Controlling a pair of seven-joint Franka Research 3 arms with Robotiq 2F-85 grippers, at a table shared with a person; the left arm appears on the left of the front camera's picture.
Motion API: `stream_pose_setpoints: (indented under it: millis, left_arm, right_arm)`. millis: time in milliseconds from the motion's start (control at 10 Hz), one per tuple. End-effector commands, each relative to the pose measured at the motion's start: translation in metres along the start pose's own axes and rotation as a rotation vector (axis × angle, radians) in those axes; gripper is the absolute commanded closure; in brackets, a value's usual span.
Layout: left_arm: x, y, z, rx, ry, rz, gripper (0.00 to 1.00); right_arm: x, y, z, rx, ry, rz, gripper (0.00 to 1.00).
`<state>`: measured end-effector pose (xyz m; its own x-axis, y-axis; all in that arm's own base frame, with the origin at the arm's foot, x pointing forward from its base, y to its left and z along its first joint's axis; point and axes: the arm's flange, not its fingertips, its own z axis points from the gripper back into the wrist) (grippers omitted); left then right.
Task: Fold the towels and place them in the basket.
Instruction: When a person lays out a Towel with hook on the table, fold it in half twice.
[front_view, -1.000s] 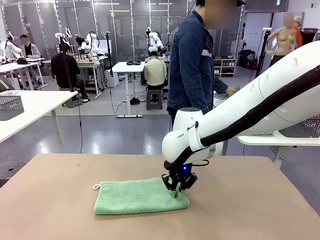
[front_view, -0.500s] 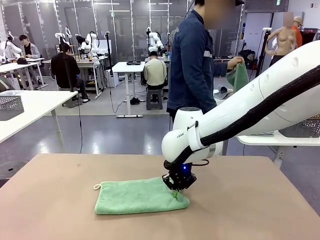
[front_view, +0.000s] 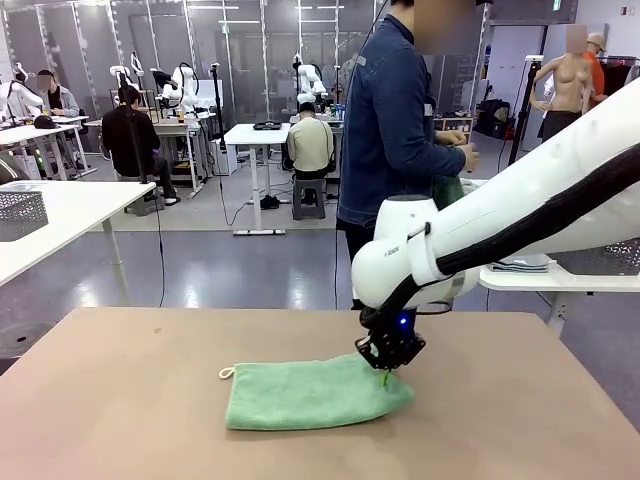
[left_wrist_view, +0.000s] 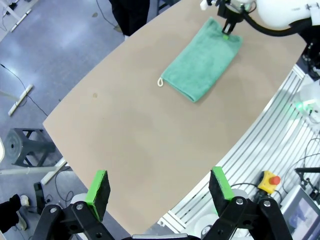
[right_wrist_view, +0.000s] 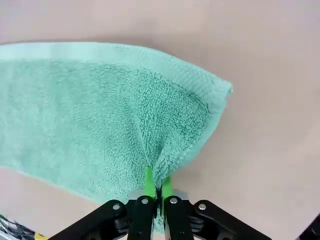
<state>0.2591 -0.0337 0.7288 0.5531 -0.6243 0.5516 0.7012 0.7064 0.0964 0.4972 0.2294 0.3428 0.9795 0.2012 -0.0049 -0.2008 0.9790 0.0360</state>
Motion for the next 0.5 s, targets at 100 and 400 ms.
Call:
stream_pose_setpoints:
  millis: [100, 400]
  left_arm:
    - [0.001, 0.0, 0.001, 0.014, 0.001, 0.013, 0.0]
    - [0.001, 0.0, 0.001, 0.014, 0.001, 0.013, 0.0]
  right_arm:
    - [-0.017, 0.025, 0.043, -0.053, -0.083, 0.095, 1.0]
    - [-0.009, 0.082, 0.059, 0.012, -0.086, 0.263, 1.0]
